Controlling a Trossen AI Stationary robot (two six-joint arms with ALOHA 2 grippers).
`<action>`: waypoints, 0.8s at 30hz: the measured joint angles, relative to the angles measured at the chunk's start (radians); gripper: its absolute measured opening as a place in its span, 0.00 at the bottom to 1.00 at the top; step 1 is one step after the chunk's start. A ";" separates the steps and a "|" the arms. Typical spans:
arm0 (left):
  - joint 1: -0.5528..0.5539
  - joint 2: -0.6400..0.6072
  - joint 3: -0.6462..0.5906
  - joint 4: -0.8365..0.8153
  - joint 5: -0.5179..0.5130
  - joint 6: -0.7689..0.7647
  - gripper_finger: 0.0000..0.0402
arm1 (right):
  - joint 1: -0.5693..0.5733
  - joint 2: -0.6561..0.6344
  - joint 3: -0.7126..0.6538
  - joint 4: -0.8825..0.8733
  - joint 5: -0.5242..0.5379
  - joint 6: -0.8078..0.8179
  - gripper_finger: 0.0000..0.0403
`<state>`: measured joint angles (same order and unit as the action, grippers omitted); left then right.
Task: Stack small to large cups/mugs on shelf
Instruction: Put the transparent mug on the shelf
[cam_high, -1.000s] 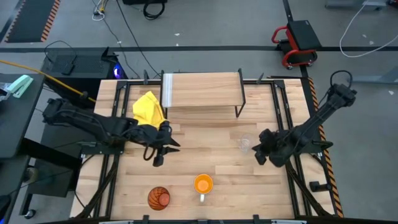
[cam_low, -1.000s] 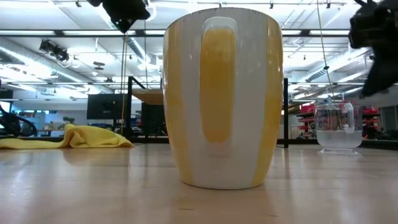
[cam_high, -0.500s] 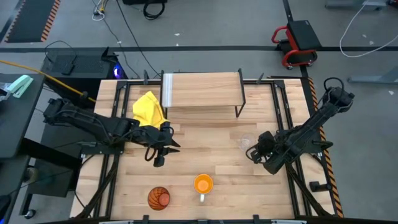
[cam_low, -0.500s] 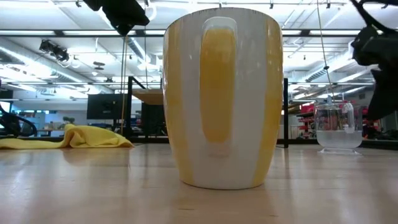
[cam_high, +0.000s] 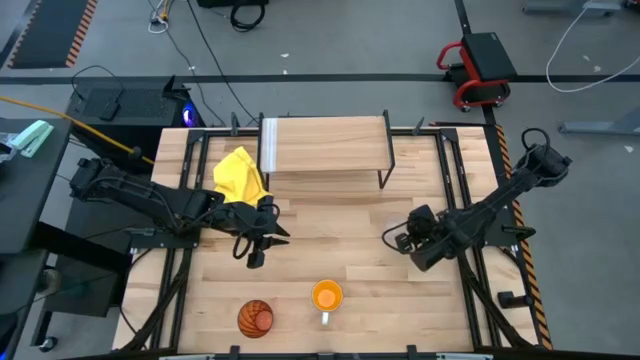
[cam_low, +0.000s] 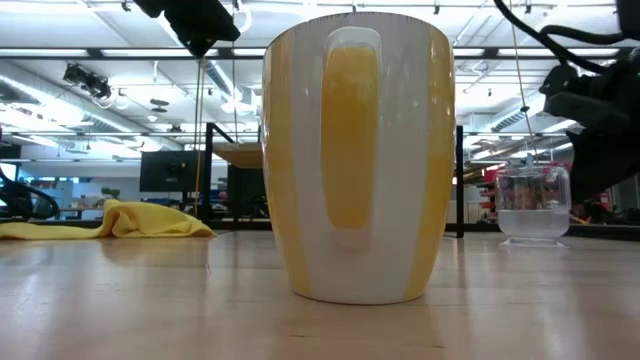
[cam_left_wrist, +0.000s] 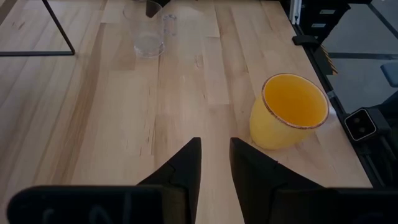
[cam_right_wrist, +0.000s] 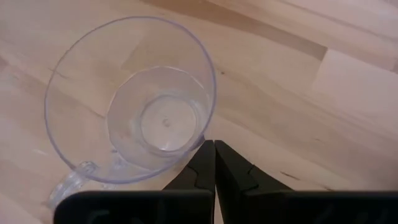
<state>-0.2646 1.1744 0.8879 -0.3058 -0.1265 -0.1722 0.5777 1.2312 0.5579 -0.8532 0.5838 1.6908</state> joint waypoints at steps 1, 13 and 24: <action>0.000 0.000 0.000 0.000 0.000 0.000 0.23 | -0.008 0.000 0.000 0.016 0.000 -0.018 0.02; 0.000 0.000 0.000 0.000 0.000 0.000 0.22 | -0.109 0.000 0.000 0.147 0.011 -0.211 0.02; 0.000 0.000 -0.001 0.000 -0.001 0.000 0.23 | -0.161 0.000 0.000 0.254 0.011 -0.332 0.02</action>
<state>-0.2646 1.1743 0.8871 -0.3054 -0.1272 -0.1722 0.4166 1.2312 0.5579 -0.5995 0.5947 1.3586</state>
